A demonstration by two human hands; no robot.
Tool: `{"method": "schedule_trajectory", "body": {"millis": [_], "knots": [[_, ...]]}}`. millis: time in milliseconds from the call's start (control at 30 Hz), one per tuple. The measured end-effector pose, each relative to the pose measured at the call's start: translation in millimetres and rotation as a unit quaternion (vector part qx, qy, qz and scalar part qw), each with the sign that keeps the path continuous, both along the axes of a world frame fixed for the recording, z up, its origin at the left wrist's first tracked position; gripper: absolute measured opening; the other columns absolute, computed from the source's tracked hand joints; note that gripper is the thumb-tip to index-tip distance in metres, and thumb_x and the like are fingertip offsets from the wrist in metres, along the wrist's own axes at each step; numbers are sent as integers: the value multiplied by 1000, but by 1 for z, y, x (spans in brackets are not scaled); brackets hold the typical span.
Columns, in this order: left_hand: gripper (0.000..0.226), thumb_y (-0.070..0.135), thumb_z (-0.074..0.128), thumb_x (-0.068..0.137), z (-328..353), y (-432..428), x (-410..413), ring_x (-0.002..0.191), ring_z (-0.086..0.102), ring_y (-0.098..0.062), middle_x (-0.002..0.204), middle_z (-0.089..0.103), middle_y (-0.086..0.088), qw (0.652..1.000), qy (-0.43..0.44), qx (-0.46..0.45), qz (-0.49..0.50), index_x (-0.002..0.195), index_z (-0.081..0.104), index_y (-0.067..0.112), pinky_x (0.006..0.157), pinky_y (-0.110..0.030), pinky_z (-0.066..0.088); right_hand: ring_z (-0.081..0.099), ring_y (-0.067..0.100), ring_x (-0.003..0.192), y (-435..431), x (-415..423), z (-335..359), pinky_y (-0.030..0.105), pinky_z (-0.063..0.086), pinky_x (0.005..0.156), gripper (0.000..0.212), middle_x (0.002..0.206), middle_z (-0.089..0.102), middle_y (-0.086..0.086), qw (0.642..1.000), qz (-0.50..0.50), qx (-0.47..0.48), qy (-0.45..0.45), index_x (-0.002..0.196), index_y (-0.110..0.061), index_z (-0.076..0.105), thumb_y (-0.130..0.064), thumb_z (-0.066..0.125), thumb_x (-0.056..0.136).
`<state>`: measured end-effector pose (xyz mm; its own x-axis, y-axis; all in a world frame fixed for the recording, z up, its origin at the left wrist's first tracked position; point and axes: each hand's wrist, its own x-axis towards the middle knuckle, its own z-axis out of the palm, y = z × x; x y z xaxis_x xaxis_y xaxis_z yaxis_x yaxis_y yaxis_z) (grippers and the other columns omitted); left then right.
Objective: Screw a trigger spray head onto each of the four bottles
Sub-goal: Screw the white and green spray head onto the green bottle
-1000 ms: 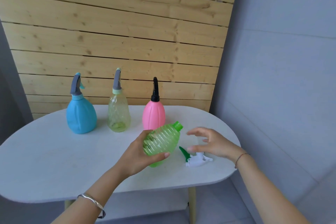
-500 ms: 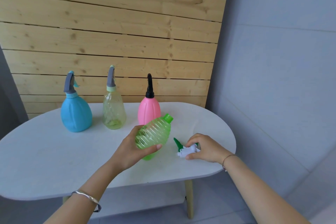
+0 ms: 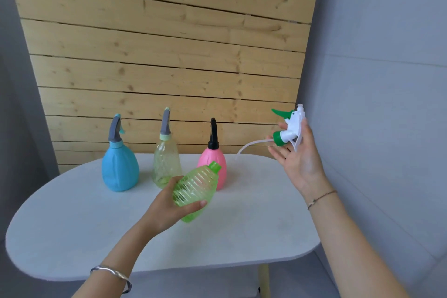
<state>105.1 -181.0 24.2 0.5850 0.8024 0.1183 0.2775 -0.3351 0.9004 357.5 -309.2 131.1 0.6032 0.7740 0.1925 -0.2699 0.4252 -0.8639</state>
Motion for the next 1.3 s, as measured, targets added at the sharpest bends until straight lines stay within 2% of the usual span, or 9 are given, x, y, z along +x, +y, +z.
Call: {"method": "schedule_trajectory", "body": {"millis": [133,267,500,600,733,900,1067,1200,1300], "knots": [[85,53,81,60,-1,10,-8,101,55,-11,115,56,7,1000,19,-4,20,131,40,28,72,-19,44,73,22,93,9,-4,-4,40,53,89,60,119,59,8,992,-4,24,120,126,-14,57,-58,47,88],[92,51,81,63,-4,10,-8,106,53,-16,121,53,3,999,30,-10,26,139,35,23,78,-23,44,73,24,94,11,-3,-9,40,56,83,53,110,64,12,982,10,54,181,109,-15,66,-60,50,86],[92,51,81,63,-2,7,-5,103,52,-14,118,52,6,999,24,-4,33,138,35,23,68,-12,41,72,26,95,20,-10,-16,43,55,86,55,107,66,12,979,35,44,193,108,-13,67,-60,55,83],[91,53,80,62,-1,6,-6,104,52,-13,117,53,8,999,20,-4,26,137,35,26,71,-17,43,72,27,96,23,-13,-21,42,58,82,53,95,73,10,979,51,38,195,104,-14,70,-59,56,82],[83,52,81,62,1,3,-6,95,53,-1,106,53,18,1000,9,-3,19,130,39,29,68,-13,43,72,27,97,26,-18,-27,42,60,79,50,89,75,10,978,73,19,195,95,-14,74,-59,56,82],[78,53,81,62,3,1,-6,101,53,-7,110,53,15,1000,5,-7,9,124,37,37,73,-18,44,72,25,94,26,-25,-30,38,60,78,51,89,74,9,984,75,-29,159,93,-14,74,-60,53,84],[60,48,83,62,12,-11,-4,94,53,20,108,55,26,999,-12,-19,-42,105,41,54,64,-2,45,67,26,100,31,-47,-36,39,54,89,61,117,65,14,988,83,-103,83,125,-9,58,-56,46,89],[77,56,81,53,14,-17,-3,104,54,9,116,57,20,998,-7,-8,-68,119,43,46,73,-8,45,69,22,92,35,-64,-40,32,57,78,53,109,71,10,982,56,-174,-48,101,-15,69,-56,37,93],[71,48,83,60,14,-16,-3,103,54,8,116,57,19,997,-15,-16,-67,119,43,45,71,-6,45,70,17,85,34,-70,-39,30,59,78,41,98,71,4,973,20,-186,-133,85,-23,71,-51,43,93]]}}
